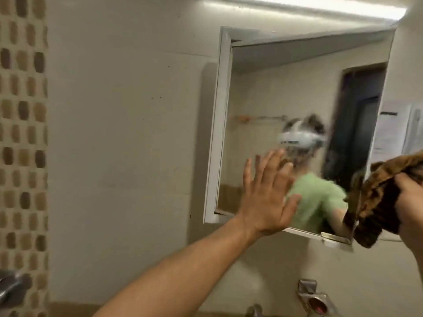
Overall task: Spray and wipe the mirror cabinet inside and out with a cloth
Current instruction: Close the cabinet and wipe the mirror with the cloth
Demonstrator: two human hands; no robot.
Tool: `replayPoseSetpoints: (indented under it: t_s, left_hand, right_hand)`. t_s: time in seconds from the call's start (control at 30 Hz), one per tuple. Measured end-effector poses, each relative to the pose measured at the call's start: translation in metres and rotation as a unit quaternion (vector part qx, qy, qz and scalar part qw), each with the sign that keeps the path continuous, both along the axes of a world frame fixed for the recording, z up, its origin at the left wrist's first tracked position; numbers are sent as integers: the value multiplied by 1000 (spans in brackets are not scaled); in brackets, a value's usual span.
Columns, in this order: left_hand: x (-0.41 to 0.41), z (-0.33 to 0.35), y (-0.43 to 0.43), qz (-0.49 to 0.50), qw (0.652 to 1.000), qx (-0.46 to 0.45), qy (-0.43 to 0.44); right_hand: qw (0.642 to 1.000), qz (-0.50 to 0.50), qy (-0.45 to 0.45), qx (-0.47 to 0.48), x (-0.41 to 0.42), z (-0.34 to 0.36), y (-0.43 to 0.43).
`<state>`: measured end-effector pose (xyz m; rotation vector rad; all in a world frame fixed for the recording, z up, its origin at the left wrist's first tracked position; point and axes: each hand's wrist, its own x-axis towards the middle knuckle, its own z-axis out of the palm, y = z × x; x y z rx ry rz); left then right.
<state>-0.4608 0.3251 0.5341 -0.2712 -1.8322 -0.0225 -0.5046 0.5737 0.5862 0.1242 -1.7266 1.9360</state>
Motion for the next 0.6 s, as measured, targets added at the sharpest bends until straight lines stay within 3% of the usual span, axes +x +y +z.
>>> replayPoseSetpoints:
  t_s: [0.2, 0.27, 0.43, 0.6]
  left_hand:
    - [-6, 19, -85, -44, 998, 40, 19]
    - [-8, 24, -102, -69, 996, 53, 35]
    - [-3, 38, -134, -69, 992, 92, 45]
    - [-2, 49, -166, -58, 993, 97, 39]
  right_hand:
    - [984, -166, 27, -56, 32, -3, -52]
    - [976, -207, 55, -31, 40, -13, -78]
    - [992, -109, 62, 28, 53, -26, -157]
    - [982, -20, -17, -190, 43, -6, -197]
